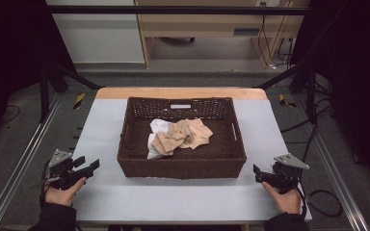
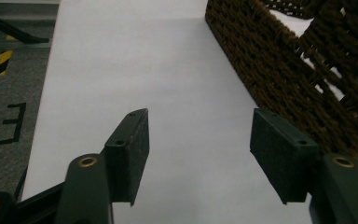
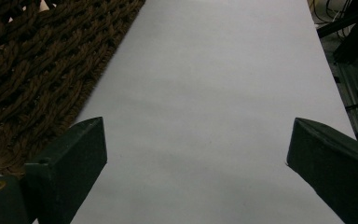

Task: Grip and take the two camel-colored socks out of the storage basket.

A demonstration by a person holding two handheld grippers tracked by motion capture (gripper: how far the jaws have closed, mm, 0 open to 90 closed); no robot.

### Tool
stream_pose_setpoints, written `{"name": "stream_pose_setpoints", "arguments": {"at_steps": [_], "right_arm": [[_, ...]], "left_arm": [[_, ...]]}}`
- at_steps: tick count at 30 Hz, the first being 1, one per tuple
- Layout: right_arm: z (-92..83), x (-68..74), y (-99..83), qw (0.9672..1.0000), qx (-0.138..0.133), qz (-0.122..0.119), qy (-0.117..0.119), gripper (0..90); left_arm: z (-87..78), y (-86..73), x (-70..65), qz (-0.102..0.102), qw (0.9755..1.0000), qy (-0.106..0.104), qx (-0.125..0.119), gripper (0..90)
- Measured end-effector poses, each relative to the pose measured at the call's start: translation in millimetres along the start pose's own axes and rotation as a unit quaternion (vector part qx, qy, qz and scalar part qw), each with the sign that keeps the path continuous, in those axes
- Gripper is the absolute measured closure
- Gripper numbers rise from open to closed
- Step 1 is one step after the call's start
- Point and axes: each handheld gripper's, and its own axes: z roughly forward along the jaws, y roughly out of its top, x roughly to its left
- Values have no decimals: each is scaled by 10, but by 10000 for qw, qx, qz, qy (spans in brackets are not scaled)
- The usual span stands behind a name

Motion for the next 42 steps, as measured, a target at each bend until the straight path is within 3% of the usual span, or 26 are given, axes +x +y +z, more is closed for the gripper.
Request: {"name": "stream_pose_setpoints", "arguments": {"at_steps": [10, 32, 42], "right_arm": [[7, -6, 9, 10000, -55, 0, -37, 45], [8, 1, 3, 10000, -70, 9, -17, 48], [1, 5, 1, 10000, -81, -8, -8, 50]], "left_arm": [[-148, 132, -101, -72, 9986, -52, -528, 447], [-223, 434, -385, 162, 9955, -277, -890, 403], [-195, 698, -589, 294, 9924, -479, -1096, 395]]}}
